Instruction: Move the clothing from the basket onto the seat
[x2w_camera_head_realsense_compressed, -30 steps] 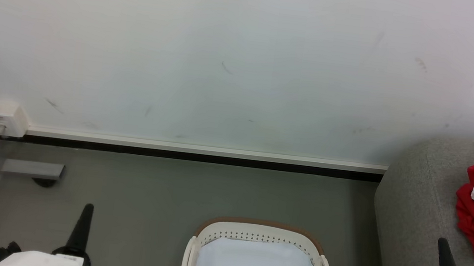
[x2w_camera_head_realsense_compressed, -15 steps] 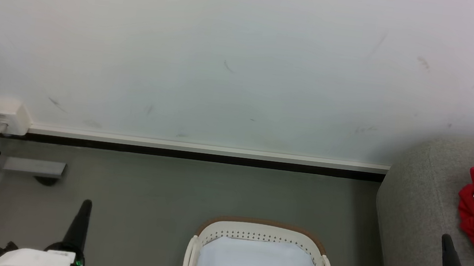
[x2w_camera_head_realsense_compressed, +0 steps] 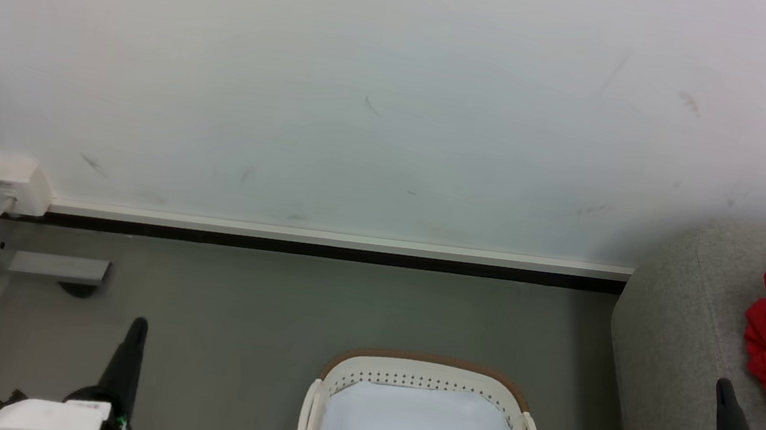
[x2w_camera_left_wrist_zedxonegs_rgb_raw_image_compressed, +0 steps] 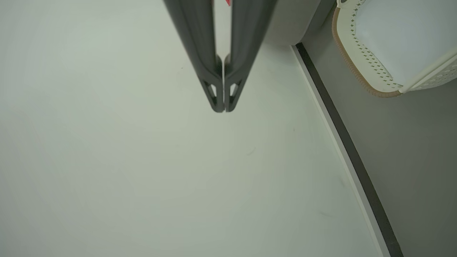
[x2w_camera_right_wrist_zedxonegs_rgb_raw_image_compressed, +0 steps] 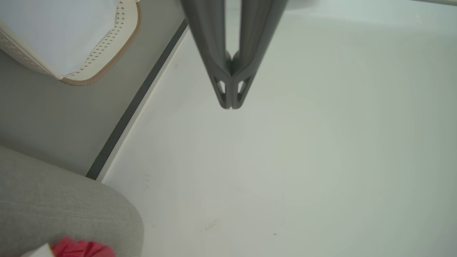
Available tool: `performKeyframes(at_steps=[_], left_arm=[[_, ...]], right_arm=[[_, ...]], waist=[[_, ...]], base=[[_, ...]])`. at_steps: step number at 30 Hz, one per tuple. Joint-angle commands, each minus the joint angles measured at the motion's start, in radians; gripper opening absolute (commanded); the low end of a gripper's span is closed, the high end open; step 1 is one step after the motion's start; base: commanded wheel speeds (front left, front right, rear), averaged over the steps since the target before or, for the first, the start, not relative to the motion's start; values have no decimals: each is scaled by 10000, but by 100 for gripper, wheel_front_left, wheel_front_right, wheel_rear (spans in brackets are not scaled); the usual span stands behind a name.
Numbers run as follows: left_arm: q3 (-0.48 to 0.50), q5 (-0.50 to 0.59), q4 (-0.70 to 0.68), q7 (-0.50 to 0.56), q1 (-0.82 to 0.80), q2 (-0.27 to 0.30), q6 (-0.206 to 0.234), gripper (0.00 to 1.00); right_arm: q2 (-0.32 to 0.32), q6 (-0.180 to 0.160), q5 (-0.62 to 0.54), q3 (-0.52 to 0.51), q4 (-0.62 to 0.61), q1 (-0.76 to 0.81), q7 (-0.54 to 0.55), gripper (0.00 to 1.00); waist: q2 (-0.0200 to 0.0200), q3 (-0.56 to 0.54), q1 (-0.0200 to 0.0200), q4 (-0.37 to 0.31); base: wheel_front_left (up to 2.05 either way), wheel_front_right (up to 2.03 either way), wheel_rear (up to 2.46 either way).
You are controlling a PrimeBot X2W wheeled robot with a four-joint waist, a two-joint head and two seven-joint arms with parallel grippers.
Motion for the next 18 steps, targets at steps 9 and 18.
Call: performKeyframes(at_steps=[9,18], left_arm=[[135,-845,-69,228,-165,23,-67,0],[195,-1402,-78,381,-184,13,-72,0]], right_arm=[[51,-19,634,-205,4,-208,183,0],[119,-21,1144,-332,21,-196,312,0]], waist=[[-1,21,0,37],[-1,42,0,72]], base=[[0,0,0],[0,0,0]])
